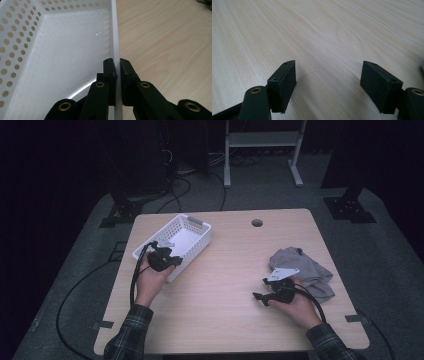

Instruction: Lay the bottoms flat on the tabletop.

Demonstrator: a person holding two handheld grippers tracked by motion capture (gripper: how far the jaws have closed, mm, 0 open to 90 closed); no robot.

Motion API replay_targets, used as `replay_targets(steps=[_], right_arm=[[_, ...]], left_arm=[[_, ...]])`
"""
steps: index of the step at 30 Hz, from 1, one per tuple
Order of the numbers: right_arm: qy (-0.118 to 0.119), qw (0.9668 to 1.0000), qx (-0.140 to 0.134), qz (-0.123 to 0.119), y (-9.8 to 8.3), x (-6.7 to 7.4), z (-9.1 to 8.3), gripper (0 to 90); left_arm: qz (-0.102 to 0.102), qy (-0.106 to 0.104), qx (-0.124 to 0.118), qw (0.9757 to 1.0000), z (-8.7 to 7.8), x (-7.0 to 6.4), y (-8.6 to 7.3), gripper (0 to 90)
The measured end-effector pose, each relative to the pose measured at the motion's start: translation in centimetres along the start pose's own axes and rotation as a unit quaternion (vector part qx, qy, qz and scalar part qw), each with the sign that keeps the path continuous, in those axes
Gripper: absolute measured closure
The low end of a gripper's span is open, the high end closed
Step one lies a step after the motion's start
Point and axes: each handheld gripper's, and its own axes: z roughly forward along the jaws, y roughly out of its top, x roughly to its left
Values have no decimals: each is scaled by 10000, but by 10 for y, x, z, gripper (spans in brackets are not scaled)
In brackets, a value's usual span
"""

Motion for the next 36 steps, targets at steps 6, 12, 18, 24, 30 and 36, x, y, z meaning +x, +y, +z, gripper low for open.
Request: replay_targets(steps=[6,12,18,24,30,36], right_arm=[[1,10000,-3,7,0,0,0,273],[0,10000,-2,4,0,0,0,273],[10,10000,5,8,0,0,0,273],[11,10000,5,5,0,0,0,273],[20,10000,7,5,0,1,0,273],[67,10000,2,-44,0,1,-1,273]], left_arm=[[-125,78,-2,9999,6,19,0,852],[-206,264,-5,9994,9,37,-3,850],[-296,457,79,9985,13,49,-9,846],[-359,377,-216,9984,7,45,-10,703],[-180,486,-531,9972,-10,24,-8,513],[-90,387,-572,9976,-19,6,-7,434]])
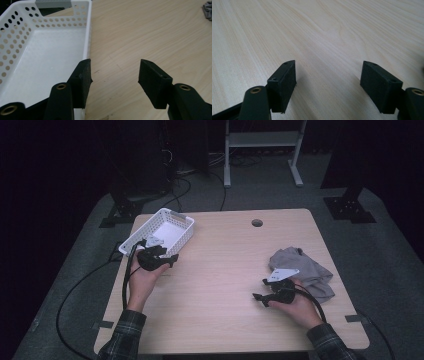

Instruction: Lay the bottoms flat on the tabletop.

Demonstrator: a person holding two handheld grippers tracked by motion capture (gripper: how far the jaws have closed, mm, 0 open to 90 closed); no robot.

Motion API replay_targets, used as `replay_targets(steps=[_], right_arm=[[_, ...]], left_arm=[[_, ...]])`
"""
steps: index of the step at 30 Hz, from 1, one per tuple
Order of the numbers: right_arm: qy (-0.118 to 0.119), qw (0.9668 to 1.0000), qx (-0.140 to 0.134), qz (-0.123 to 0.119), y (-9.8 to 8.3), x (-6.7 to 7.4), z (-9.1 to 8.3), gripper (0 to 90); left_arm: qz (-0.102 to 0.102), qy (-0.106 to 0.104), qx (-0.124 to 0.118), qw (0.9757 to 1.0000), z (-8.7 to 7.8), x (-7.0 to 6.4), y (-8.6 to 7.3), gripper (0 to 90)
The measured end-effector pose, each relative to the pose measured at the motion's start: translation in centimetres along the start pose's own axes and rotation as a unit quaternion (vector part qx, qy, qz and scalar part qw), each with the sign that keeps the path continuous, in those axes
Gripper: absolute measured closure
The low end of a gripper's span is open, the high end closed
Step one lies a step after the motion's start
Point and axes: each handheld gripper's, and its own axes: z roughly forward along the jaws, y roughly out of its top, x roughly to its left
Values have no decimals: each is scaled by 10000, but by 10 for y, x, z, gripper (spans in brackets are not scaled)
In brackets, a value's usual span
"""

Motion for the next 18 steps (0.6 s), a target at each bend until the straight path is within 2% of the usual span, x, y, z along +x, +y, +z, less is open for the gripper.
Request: replay_targets(steps=[8,13,16,18], right_arm=[[3,10000,2,-1,0,0,0,271],[50,10000,24,-53,0,0,0,238],[66,10000,40,-41,0,1,1,229],[52,10000,40,-31,0,1,1,224]], left_arm=[[51,-396,75,9992,-6,-25,-11,362],[151,-512,133,9985,-7,-43,-18,326],[179,-604,208,9978,-6,-53,-24,311],[250,-667,353,9968,-3,-60,-29,303]])
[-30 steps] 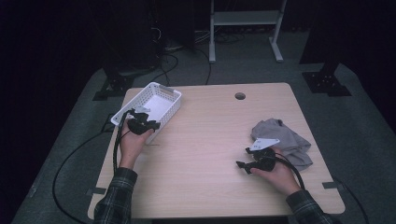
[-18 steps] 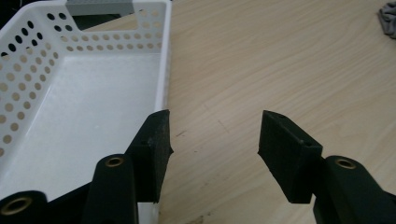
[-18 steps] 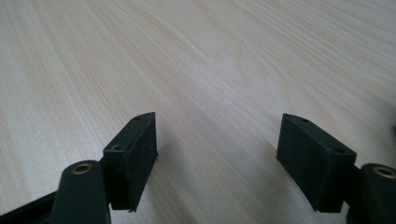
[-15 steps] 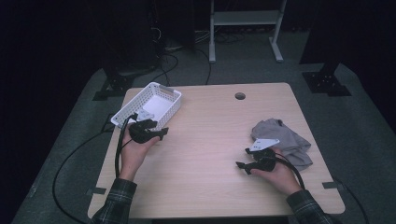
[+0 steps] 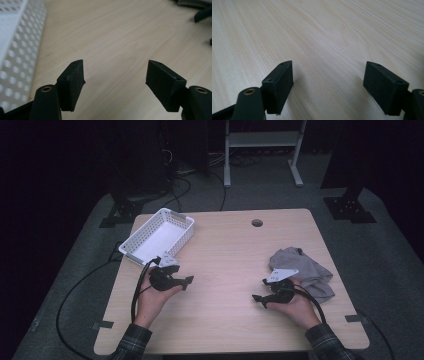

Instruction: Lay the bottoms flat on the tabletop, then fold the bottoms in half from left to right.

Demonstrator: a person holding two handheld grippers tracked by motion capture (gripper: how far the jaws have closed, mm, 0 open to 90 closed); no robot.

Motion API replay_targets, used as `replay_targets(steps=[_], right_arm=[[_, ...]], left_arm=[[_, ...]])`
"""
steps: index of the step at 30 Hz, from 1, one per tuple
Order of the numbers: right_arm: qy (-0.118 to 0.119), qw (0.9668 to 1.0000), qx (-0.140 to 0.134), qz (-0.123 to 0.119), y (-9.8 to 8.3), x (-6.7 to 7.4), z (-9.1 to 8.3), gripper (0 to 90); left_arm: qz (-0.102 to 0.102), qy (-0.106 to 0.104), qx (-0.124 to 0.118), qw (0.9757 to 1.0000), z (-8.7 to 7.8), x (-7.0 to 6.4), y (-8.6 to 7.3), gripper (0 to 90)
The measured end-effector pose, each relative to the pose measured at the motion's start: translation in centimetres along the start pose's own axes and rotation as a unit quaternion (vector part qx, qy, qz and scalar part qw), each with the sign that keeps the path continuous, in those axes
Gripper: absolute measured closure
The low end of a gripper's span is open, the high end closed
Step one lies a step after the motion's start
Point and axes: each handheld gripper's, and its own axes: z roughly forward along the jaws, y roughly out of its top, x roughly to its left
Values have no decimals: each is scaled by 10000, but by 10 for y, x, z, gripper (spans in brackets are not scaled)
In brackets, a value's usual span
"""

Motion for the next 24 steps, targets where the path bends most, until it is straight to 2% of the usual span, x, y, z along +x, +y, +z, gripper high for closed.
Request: replay_targets(steps=[8,13,16,19,21,24], right_arm=[[-7,10000,5,2,0,0,0,229],[-35,9999,154,-13,3,1,-3,316],[-3,9999,123,-45,7,3,-7,365],[21,10000,49,1,11,5,-15,412],[-24,10000,47,-52,15,6,-21,449],[53,9999,34,105,19,5,-30,465]], left_arm=[[18,-207,337,9992,13,-18,-20,261],[155,-326,540,9979,20,-29,-33,234],[209,-377,633,9971,23,-35,-40,225],[291,-440,677,9963,25,-39,-47,213],[486,-488,590,9959,26,-41,-51,189],[601,-497,531,9955,25,-44,-54,188]])
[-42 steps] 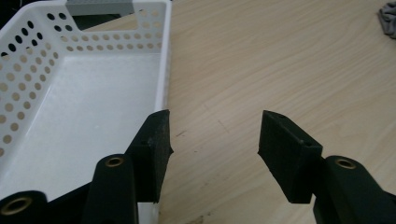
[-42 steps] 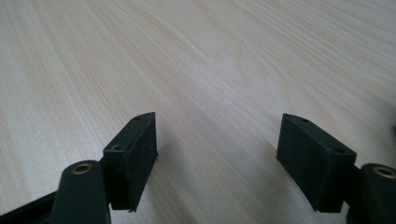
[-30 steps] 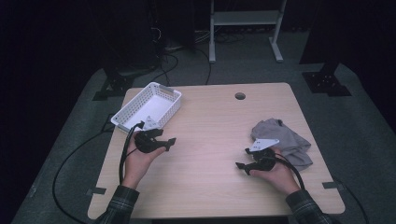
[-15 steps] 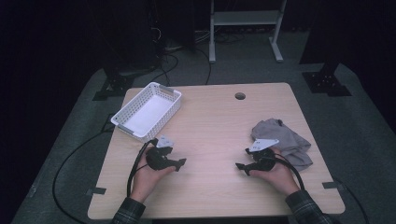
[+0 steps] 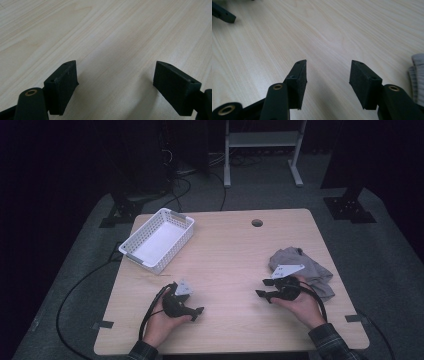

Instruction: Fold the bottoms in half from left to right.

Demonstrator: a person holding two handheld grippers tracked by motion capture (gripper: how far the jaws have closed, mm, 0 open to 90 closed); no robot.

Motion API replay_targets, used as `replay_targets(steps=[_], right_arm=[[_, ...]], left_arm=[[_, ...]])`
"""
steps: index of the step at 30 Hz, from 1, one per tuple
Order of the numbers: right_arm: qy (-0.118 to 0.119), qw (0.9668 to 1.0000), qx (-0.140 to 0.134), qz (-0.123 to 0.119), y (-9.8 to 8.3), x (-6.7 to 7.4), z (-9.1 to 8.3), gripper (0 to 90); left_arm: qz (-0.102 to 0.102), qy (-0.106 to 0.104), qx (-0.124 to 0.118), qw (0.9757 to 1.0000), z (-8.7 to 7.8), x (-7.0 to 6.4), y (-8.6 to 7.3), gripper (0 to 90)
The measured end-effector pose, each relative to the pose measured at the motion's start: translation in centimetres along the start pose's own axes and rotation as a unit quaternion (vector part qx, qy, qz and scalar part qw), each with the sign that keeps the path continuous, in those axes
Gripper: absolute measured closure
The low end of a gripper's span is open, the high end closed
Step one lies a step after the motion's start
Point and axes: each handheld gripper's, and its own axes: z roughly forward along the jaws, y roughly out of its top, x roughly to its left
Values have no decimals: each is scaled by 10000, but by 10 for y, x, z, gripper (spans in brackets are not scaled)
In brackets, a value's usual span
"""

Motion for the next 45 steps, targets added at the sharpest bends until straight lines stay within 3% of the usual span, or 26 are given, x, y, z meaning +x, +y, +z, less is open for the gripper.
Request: replay_targets(steps=[5,10,22,33,37,43,45], right_arm=[[-30,10000,-9,35,7,-4,-16,481],[-96,9999,-95,78,11,-10,-31,462],[-618,9973,-293,264,10,-35,-62,404],[-1124,9894,-435,806,-14,-76,-94,362],[-1205,9868,-393,1010,-26,-88,-94,358],[-1168,9851,-20,1264,-46,-102,-78,353],[-1091,9857,81,1281,-49,-103,-71,485]], left_arm=[[73,-56,-274,9996,3,-5,-8,76],[139,-117,-218,9996,5,-6,-8,0],[138,-128,-214,9996,5,-5,-8,0],[136,-121,-211,9996,5,-5,-8,0],[135,-118,-211,9996,5,-5,-8,0],[137,-118,-211,9996,5,-5,-8,0],[151,-116,-209,9996,5,-5,-8,0]])
